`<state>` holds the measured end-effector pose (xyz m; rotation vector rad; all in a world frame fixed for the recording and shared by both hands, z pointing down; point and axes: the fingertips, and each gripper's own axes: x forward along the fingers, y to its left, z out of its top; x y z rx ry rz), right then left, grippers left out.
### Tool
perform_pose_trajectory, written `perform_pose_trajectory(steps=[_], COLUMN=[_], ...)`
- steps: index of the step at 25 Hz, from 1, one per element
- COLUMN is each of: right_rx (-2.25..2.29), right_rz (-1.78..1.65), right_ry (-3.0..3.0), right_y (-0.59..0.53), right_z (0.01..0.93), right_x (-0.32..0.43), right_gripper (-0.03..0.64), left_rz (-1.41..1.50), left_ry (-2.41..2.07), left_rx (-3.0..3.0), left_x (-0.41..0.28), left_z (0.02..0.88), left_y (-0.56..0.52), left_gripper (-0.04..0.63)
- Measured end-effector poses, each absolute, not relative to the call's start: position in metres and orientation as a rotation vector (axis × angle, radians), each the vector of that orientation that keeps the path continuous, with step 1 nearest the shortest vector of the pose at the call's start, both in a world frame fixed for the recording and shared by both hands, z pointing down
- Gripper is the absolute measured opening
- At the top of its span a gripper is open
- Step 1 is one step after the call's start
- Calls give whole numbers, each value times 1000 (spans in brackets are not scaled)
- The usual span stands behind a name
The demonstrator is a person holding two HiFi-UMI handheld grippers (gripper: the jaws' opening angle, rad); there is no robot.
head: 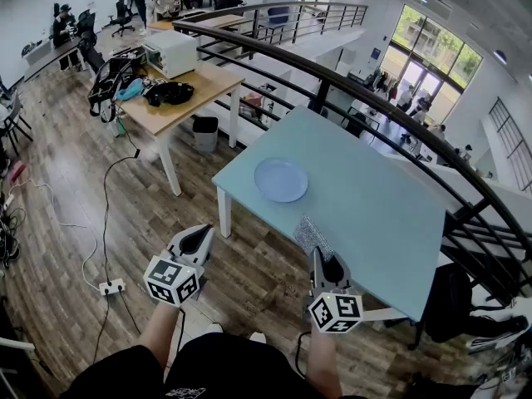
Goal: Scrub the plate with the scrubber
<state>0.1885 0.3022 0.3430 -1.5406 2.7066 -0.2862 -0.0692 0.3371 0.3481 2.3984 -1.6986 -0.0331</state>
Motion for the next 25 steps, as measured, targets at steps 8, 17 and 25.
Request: perform_pose_trajectory(steps=[8, 17, 25], right_rx=[-1559, -1545, -1577], right_rz=[-290, -374, -384], right_ry=[2705, 2646, 2596], right_y=[298, 296, 303], right_z=[345, 350, 349], right_x=[184, 168, 144], right_gripper=[83, 87, 87], left_rz=[-31, -7, -30], left_ry=[-1679, -1628, -1606], left_rx=[2416, 2435, 2445], left_x=[-72, -91, -124], left_z=[346, 355, 359], left_y=[328, 327, 336], left_gripper=[8, 9, 9])
